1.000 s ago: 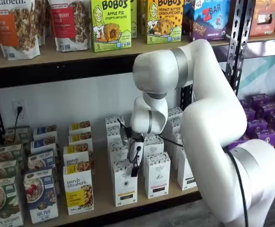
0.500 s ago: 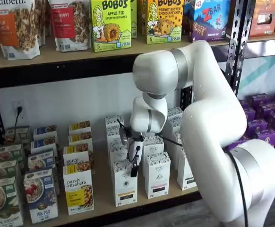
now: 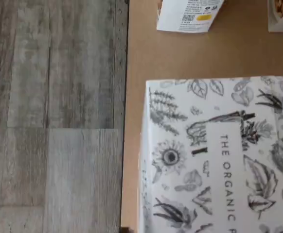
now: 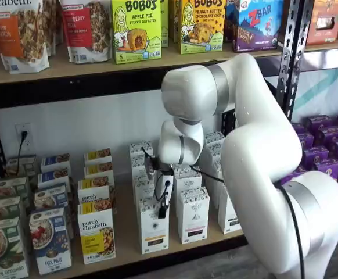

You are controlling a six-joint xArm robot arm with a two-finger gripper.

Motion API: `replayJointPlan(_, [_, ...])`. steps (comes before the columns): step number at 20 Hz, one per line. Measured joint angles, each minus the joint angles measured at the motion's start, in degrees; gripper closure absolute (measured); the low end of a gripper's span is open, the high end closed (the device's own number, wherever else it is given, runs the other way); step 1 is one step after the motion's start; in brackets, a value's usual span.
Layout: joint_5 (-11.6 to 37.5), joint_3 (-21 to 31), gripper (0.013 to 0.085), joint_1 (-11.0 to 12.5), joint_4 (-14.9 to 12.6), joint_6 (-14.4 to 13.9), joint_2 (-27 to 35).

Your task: Pick up the white box with a yellow strip in the middle, on the bottom shelf, the fourth box from the left

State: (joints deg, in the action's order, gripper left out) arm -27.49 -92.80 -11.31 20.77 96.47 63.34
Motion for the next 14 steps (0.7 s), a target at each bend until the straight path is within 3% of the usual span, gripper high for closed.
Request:
replayJointPlan(2, [-0.2, -0.3, 0.0290, -0.1, 0.0, -0.1, 0.2])
replayJointPlan(7, [-1.4, -1.2, 0.0290, -0.2, -1.5, -1.7, 0.6])
replayJointPlan(14, [-1.5, -1.6, 0.0290, -0.6, -1.0, -1.6, 0.7])
